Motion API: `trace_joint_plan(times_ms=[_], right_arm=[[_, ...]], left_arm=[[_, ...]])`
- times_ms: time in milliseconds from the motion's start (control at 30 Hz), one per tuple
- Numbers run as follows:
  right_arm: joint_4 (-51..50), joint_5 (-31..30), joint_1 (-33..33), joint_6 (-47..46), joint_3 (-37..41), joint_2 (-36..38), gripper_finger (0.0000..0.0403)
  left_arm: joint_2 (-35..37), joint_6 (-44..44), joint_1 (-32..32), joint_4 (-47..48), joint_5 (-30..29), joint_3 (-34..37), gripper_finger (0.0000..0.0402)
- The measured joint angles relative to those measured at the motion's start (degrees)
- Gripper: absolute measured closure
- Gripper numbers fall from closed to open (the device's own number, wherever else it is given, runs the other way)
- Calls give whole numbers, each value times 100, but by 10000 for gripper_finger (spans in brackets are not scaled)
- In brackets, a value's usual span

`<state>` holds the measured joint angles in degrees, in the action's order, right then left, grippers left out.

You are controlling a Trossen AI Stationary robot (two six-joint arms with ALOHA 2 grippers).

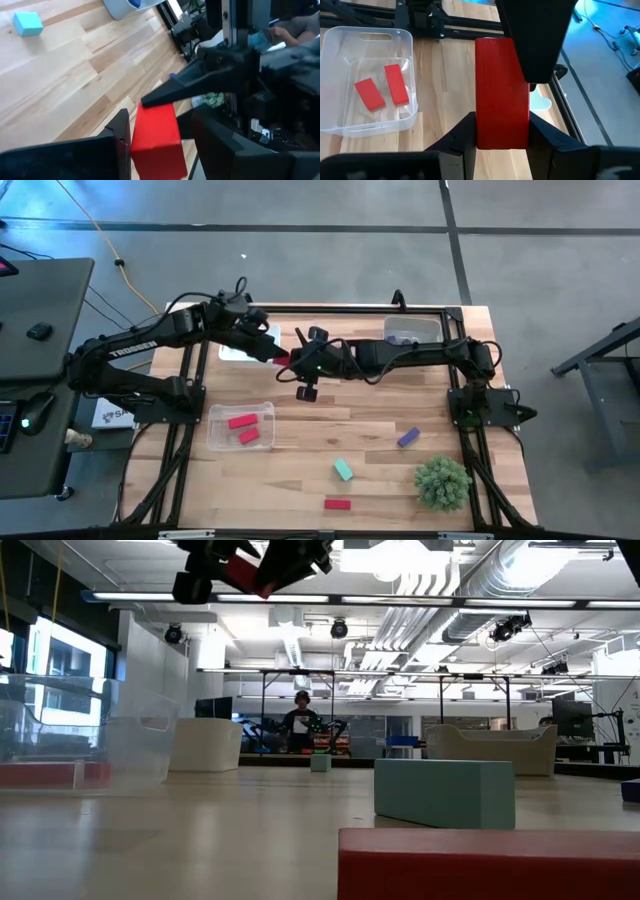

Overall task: Sort & place blocks by color
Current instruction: Put the top red block into the transparent bin

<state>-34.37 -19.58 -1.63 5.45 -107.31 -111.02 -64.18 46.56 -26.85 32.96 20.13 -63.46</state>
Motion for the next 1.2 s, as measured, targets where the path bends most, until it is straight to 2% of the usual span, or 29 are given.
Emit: trace_joint_plan(times_ms=[467, 667, 1000, 1200], right_arm=[[195, -414, -2, -40, 0, 8, 298], [208, -380, 4, -45, 0, 13, 298], [188, -488, 4, -41, 0, 15, 298], [186, -534, 7, -22, 0, 13, 298]], left_arm=[[0, -4, 0, -4, 8, 0, 275], [0, -99, 0, 17, 11, 0, 279], [0, -383, -4, -4, -92, 0, 375], [2, -667, -3, -25, -236, -2, 393]])
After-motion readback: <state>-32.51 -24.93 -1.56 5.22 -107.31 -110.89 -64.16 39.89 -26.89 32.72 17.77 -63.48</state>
